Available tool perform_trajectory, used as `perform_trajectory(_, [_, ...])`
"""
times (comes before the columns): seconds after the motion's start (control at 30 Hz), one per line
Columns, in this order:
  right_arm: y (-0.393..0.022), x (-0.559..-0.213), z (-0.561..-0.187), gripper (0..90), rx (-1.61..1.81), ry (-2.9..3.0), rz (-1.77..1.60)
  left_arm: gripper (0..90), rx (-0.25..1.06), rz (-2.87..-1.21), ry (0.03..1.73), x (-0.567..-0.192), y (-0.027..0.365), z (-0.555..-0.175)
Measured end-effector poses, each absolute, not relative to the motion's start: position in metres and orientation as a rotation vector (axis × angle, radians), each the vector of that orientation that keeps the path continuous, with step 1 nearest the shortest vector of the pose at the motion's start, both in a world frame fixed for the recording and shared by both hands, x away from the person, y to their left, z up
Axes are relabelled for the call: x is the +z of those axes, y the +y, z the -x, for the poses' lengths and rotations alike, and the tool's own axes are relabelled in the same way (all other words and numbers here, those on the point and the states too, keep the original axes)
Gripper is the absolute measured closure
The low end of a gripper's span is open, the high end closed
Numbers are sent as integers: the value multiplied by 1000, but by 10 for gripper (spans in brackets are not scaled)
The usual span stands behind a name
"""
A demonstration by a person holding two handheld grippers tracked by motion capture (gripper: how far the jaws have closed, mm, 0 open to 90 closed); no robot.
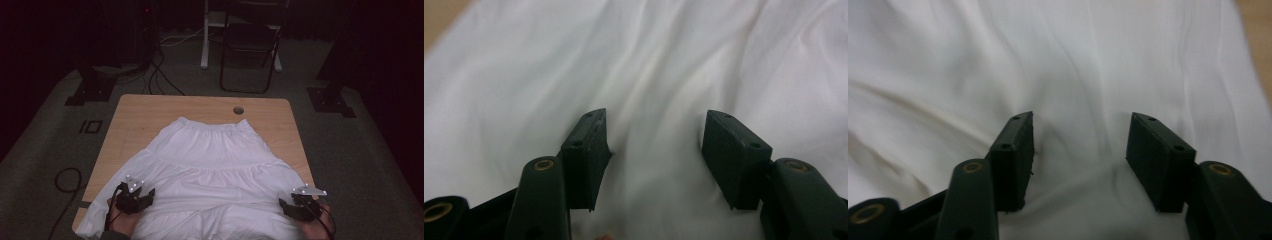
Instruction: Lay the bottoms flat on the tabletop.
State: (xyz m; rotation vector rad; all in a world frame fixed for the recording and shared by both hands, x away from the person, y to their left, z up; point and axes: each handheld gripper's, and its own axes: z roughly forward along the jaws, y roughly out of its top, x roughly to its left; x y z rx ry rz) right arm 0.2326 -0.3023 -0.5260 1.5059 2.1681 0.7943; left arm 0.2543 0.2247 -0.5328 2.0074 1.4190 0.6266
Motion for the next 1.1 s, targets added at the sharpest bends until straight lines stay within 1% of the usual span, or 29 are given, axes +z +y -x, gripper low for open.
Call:
perform_trajectory(0.13, [-288, -509, -249, 397, 847, 2145, -1448, 422, 664, -1978, 1377, -524, 221, -277])
perform_trajectory(0.27, [-272, -499, -280, 365, 899, 2117, -1410, 409, 656, -1954, 1384, -527, 215, -310])
perform_trajectory(0.43, [-260, -514, -326, 370, 895, 2107, -1460, 404, 639, -1973, 1403, -541, 210, -333])
perform_trajectory(0.53, [-256, -528, -335, 373, 835, 2146, -1469, 396, 619, -1946, 1400, -545, 214, -333])
perform_trajectory(0.67, [-257, -540, -326, 377, 842, 2142, -1406, 395, 603, -1933, 1401, -545, 218, -327])
perform_trajectory(0.8, [-258, -544, -310, 378, 878, 2105, -1394, 395, 610, -1953, 1381, -545, 221, -308])
perform_trajectory(1.1, [-253, -544, -260, 378, 869, 2117, -1392, 395, 609, -1972, 1391, -544, 225, -267])
